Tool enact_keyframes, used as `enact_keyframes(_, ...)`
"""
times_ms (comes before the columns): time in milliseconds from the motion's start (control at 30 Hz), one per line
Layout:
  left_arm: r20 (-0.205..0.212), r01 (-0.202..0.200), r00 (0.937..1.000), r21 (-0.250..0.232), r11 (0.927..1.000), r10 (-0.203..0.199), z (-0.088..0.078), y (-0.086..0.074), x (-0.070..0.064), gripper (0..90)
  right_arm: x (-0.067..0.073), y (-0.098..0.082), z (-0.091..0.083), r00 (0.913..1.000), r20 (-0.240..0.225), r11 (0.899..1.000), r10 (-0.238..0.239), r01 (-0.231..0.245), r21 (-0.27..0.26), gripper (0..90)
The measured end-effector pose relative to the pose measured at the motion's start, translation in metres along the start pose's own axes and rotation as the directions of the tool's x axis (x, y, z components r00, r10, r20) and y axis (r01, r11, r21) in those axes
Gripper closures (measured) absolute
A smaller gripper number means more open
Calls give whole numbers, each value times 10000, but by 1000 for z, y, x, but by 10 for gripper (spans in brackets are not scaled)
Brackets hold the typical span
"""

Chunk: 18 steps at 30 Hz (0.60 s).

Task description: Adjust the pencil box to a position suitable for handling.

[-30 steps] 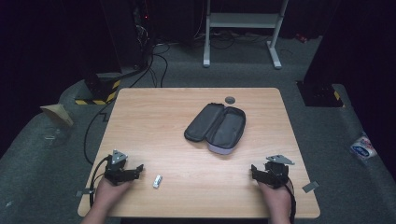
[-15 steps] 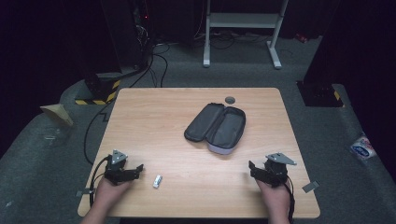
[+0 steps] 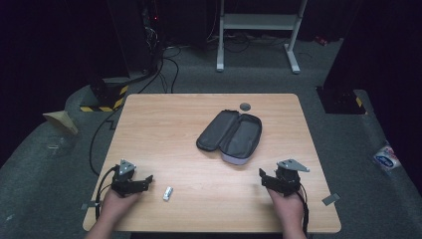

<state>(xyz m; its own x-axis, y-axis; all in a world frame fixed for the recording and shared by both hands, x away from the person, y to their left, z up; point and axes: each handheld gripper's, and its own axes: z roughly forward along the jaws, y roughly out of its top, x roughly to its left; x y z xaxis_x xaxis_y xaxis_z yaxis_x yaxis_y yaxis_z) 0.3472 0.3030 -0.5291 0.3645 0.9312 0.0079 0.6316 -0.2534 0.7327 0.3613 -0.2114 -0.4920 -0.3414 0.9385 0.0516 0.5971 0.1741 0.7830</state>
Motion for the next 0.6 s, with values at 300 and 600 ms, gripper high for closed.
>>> enact_keyframes(300, 8, 20, 10000, 16, 10000, -20, 0, 0, 0, 154, 8, 10, 1, 9991, -335, 9992, -245, 235, -315, 257)
enact_keyframes(600, -14, 7, 10000, -11, 10000, -7, 0, 0, 0, 157, 17, 24, 0, 9972, -683, 9981, -298, 260, -560, 273)
